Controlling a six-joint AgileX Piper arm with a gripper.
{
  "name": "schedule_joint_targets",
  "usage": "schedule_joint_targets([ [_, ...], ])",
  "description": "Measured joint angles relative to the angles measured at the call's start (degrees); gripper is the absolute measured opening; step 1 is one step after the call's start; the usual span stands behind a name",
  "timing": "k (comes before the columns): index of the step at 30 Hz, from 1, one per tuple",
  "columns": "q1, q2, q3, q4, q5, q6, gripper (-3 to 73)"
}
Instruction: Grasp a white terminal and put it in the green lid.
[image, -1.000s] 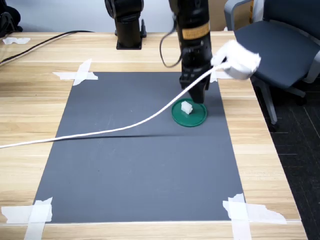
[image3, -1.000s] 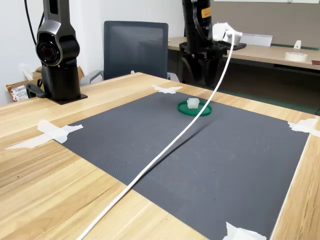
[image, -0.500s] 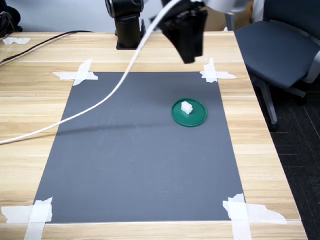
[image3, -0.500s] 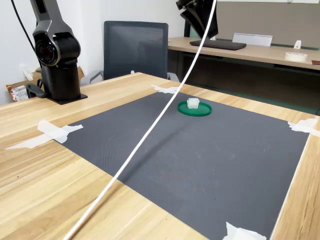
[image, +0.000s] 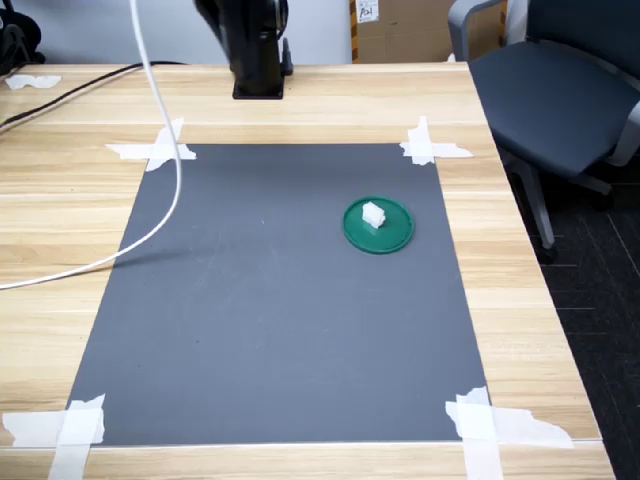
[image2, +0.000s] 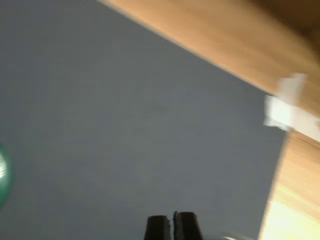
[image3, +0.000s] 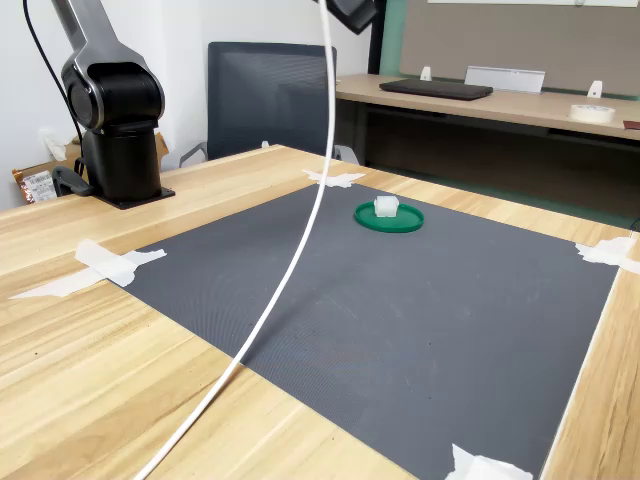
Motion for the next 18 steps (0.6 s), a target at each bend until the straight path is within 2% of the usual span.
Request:
schedule_joint_targets([
  [13, -2.3, -19.32, 17.49, 0.67, -14.35, 7.84, -2.4],
  [18, -6.17, -28.0, 23.94, 1.05, -22.65, 12.3, -2.4],
])
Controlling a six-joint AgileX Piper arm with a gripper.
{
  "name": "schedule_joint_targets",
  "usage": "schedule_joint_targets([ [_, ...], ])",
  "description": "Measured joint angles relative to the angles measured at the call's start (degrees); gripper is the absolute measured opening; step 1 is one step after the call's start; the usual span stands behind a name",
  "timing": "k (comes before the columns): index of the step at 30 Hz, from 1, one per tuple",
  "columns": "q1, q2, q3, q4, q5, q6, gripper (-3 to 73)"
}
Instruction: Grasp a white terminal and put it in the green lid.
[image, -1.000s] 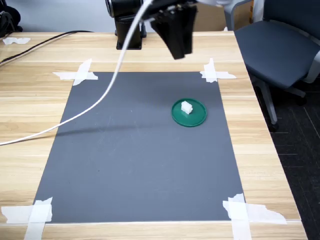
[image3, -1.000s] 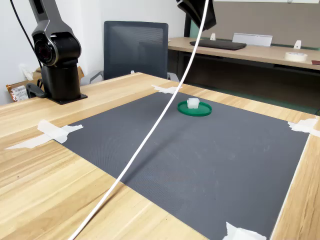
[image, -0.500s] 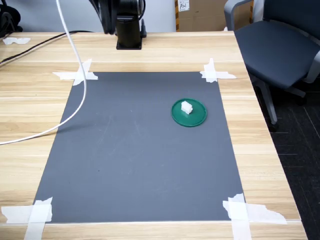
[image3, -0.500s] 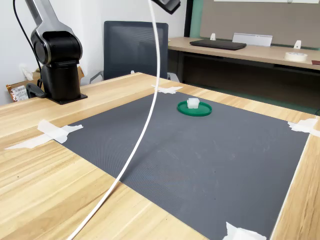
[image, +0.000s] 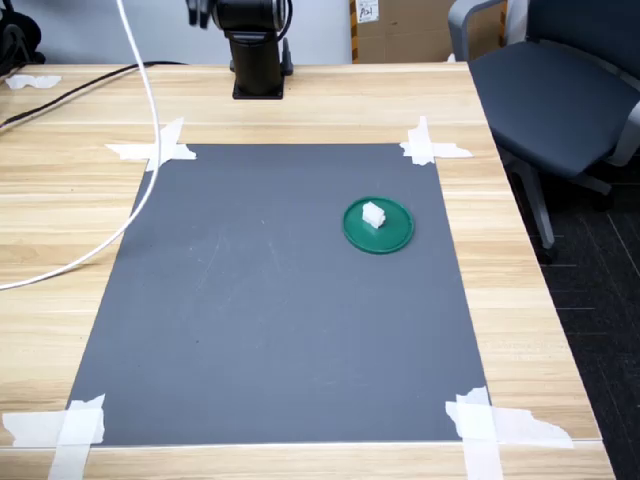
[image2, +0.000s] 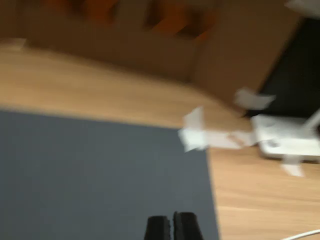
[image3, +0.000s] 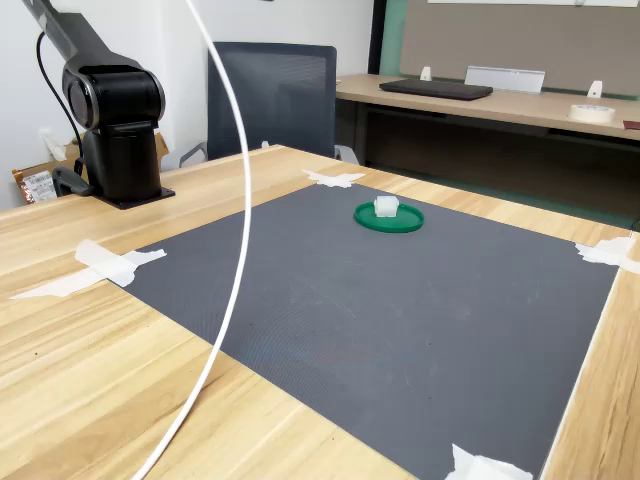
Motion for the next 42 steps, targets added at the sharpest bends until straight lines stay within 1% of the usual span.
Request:
schedule_joint_targets([
  [4, -1.59, -6.15, 4.46, 0.06, -2.21, 1.44, -2.4],
  [17, -1.58, -22.1, 16.57, 0.11, -2.25, 1.61, -2.6],
  [21, -1.58, -24.52, 17.66, 0.17, -2.25, 1.61, -2.6],
  [42, -1.58, -27.84, 17.73, 0.23, -2.05, 1.66, -2.7],
])
